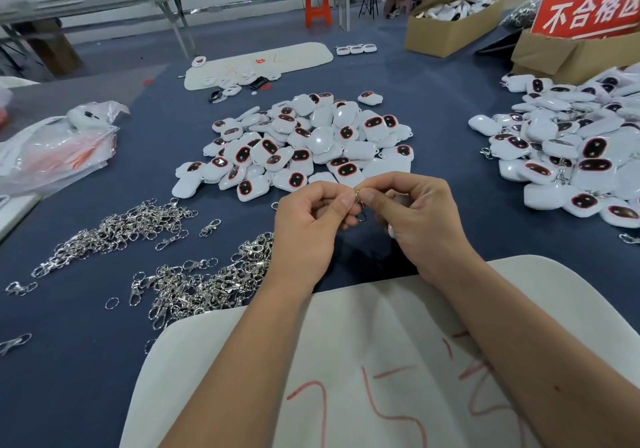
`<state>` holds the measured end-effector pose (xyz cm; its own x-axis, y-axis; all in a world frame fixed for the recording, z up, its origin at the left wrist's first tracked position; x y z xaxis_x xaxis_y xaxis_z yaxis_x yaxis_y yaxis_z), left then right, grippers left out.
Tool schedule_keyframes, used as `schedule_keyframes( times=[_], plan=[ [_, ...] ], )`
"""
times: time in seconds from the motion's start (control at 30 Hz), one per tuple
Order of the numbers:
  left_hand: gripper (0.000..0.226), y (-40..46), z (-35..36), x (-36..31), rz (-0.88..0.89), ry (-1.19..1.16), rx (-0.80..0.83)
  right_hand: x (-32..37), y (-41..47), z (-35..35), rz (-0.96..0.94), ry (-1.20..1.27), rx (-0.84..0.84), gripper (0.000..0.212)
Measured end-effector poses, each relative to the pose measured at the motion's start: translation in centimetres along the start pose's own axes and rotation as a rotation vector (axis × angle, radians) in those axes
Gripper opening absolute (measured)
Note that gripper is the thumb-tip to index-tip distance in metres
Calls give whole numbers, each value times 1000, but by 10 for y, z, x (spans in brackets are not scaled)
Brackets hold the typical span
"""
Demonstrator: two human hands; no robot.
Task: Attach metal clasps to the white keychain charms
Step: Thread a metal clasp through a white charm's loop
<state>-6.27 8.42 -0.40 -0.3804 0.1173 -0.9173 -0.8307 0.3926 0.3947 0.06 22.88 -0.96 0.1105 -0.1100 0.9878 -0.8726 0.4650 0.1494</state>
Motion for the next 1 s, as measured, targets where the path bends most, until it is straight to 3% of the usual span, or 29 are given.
schedule_keyframes(
  times=[0.4,0.67,0.87,1.0],
  plan=[
    [15,-6,1,-11,104,263,64,13,-7,-5,-134,-242,-6,15],
    [9,-8,4,-21,275,480,-43,8,-4,-4,-25,-167,60,17],
    [10,-8,6,-24,308,485,-42,10,-3,-6,-28,-145,53,16],
    [10,-8,7,-25,322,466,-44,15,-8,-5,-125,-203,-11,19]
  ],
)
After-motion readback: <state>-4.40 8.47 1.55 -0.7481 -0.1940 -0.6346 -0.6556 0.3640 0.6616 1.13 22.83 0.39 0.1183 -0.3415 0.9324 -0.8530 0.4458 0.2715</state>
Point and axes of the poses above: each hand's wrist, its own y-axis towards the middle knuckle, its own z-axis out of the palm, x = y × z, the point moved 4 cm from there along y, towards the middle knuckle, and after that the axes turned 9 degrees about z, right-handed, at the moved point
